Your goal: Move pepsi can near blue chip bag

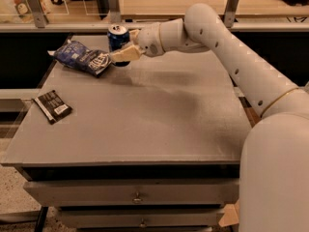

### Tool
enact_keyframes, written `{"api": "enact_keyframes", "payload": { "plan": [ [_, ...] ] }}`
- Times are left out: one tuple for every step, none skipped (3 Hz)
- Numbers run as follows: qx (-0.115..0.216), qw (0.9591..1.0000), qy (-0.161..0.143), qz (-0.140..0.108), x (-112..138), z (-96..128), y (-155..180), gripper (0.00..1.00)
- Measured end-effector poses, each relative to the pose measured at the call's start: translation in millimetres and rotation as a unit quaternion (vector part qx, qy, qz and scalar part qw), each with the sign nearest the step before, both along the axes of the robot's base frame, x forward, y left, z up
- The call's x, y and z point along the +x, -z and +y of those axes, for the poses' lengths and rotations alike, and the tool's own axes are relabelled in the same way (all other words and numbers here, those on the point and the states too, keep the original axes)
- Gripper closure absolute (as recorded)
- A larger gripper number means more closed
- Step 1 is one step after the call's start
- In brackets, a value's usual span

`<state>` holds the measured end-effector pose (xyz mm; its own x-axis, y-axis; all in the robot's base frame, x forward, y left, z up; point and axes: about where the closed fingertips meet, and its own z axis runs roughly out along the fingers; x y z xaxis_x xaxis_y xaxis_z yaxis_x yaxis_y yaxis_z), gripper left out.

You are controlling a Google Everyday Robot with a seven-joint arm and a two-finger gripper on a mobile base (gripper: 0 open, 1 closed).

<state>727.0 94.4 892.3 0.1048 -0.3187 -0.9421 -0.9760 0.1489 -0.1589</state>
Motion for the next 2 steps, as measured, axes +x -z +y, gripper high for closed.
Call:
{"api": "enact_keyframes", "payload": {
  "plan": [
    [-0.006,0.9999,0.011,-0.003,4.4,11.0,-0.9,0.37],
    [-0.02,0.9994,0.027,0.006,7.6,13.4,6.4,0.13]
  ]
}}
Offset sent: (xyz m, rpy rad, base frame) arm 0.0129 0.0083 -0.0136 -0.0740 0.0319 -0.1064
